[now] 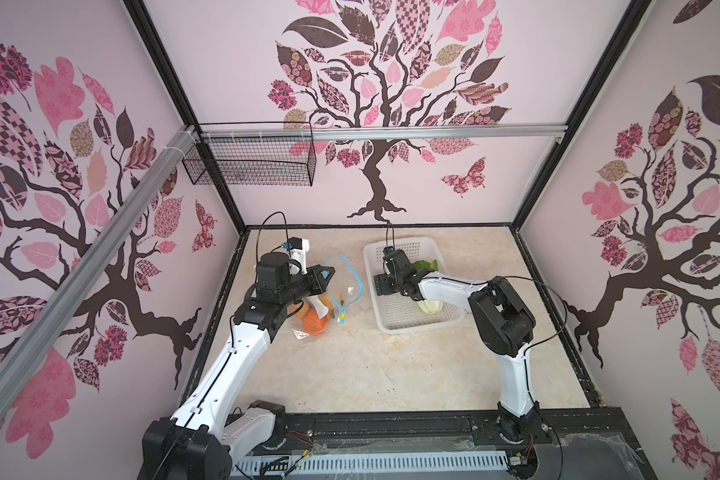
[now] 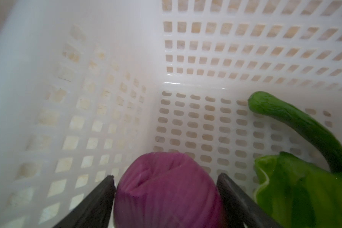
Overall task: Place the food in the zip-top bag and seal the zipper
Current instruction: 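Lower the right gripper and grasp the purple onion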
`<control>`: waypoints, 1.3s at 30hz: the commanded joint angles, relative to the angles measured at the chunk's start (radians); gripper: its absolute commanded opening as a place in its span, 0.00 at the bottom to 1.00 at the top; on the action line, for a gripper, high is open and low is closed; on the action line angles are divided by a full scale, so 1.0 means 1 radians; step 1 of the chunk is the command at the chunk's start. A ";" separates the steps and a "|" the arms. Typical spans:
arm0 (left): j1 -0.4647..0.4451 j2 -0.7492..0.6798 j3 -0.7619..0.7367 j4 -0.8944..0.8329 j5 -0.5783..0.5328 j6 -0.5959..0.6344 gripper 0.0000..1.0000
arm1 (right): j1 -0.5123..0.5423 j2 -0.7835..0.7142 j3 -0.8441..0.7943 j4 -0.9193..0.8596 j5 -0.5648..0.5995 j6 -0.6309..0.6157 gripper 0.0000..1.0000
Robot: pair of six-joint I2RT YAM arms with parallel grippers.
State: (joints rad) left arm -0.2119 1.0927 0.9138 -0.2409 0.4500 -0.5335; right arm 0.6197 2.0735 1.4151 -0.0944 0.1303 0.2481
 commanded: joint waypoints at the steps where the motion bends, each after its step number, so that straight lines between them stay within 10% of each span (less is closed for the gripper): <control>1: 0.005 -0.010 0.009 0.005 0.004 0.007 0.00 | -0.003 0.045 0.013 -0.037 0.004 0.015 0.85; 17: 0.004 -0.019 0.010 0.005 0.001 0.006 0.00 | -0.009 -0.053 -0.044 0.015 0.006 0.020 0.58; 39: 0.004 -0.026 0.007 0.005 0.002 0.004 0.00 | -0.027 -0.084 -0.131 0.015 -0.019 -0.045 0.78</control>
State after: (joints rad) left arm -0.2119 1.0824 0.9138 -0.2420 0.4496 -0.5335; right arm 0.5995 1.9888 1.2949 -0.0425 0.1108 0.2161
